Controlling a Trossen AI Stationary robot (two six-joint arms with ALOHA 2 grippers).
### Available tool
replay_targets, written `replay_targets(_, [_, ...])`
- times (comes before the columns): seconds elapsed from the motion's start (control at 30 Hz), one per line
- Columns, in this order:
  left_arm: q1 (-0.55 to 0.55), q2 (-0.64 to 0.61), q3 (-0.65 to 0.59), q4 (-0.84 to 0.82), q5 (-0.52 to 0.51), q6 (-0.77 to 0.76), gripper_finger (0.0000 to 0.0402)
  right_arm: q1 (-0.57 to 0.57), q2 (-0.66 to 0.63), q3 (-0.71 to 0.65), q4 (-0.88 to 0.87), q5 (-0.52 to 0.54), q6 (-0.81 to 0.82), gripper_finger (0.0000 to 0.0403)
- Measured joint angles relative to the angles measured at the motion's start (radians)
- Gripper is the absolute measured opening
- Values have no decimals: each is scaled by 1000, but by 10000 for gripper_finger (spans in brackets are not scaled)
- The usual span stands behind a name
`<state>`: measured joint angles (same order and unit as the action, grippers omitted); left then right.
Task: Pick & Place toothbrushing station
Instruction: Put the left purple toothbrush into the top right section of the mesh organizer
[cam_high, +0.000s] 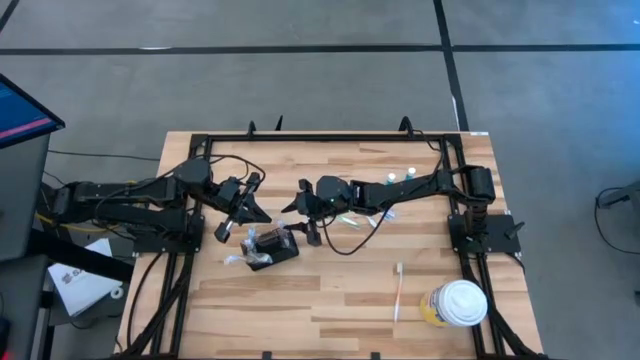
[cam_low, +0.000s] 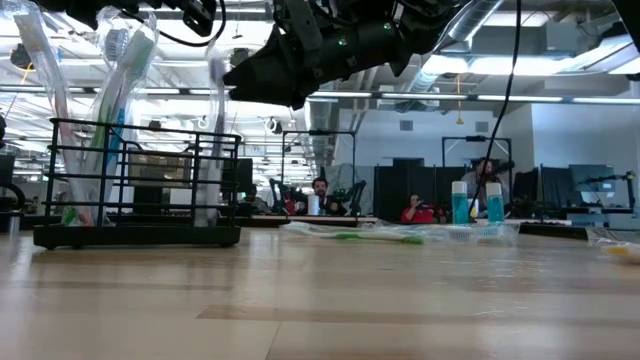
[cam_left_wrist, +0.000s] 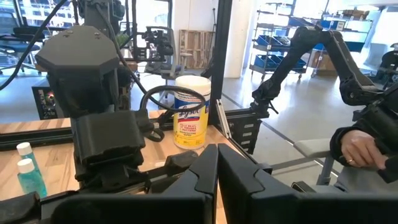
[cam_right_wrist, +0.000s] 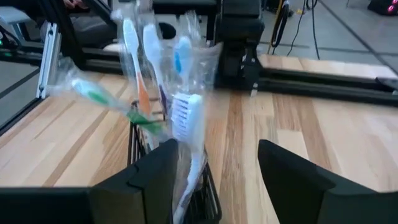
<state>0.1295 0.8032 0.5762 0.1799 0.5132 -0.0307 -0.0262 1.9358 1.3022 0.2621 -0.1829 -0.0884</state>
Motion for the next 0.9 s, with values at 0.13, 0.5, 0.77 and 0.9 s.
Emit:
replay_targets(0.13, [0,0,0,0,0,0,3,-10,0,0,-19,0,2,214])
replay_targets(0.5, [0,0,0,0,0,0,3,-68,-1,0,-53,0,64,214])
replay_targets(0.77, [0,0,0,0,0,0,3,-88,-1,0,-112,-43,98,214])
replay_targets(0.9, [0,0,0,0,0,0,3,-88,-1,0,-104,-54,100,214])
